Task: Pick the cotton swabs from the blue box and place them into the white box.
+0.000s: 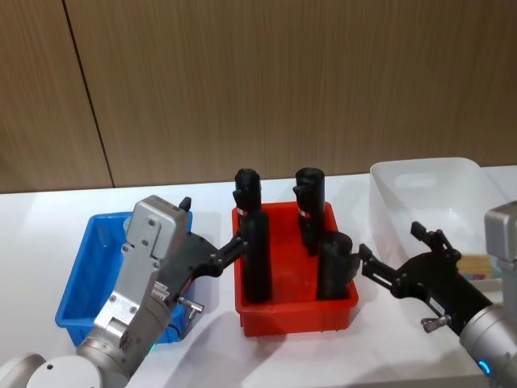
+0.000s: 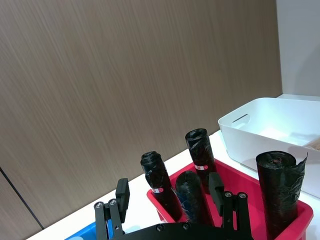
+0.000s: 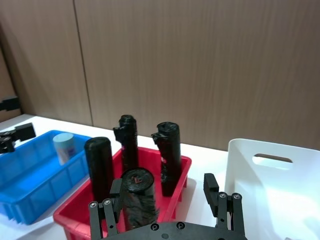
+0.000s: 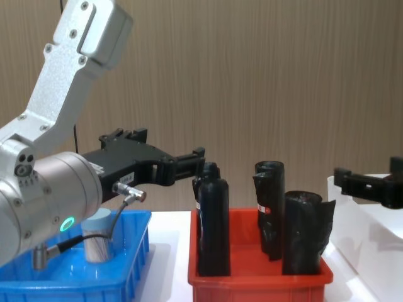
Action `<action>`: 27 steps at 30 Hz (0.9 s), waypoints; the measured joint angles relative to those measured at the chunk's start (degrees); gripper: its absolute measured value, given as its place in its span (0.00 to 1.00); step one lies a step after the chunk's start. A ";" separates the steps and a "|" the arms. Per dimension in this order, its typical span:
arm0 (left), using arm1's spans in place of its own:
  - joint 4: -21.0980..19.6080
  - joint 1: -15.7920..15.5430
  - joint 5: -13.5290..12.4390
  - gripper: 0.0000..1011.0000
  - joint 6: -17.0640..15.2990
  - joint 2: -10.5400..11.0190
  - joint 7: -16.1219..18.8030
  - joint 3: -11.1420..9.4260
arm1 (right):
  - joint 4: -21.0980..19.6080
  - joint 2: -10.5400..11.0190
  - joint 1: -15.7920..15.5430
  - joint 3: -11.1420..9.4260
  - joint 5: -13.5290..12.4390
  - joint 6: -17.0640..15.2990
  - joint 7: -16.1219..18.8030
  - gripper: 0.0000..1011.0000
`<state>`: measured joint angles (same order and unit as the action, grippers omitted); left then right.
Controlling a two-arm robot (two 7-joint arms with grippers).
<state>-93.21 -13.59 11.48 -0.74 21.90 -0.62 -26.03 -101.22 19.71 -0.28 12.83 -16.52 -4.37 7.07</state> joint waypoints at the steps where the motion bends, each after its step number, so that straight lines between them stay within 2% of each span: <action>1: 0.00 0.00 0.00 0.99 0.00 0.00 0.00 0.01 | 0.03 0.04 0.09 0.00 0.05 -0.29 0.45 0.99; 15: 0.04 0.00 0.01 0.99 -0.06 0.00 -0.01 0.01 | 3.70 -0.53 3.72 0.40 1.92 -4.23 6.62 0.99; 27: 0.04 0.00 0.00 0.99 -0.06 0.00 -0.01 0.01 | 10.14 -2.54 8.85 1.11 4.29 -5.98 10.91 0.99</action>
<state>-93.17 -13.59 11.48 -0.80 21.90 -0.63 -26.02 -91.08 17.17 8.57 13.93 -12.24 -10.35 17.99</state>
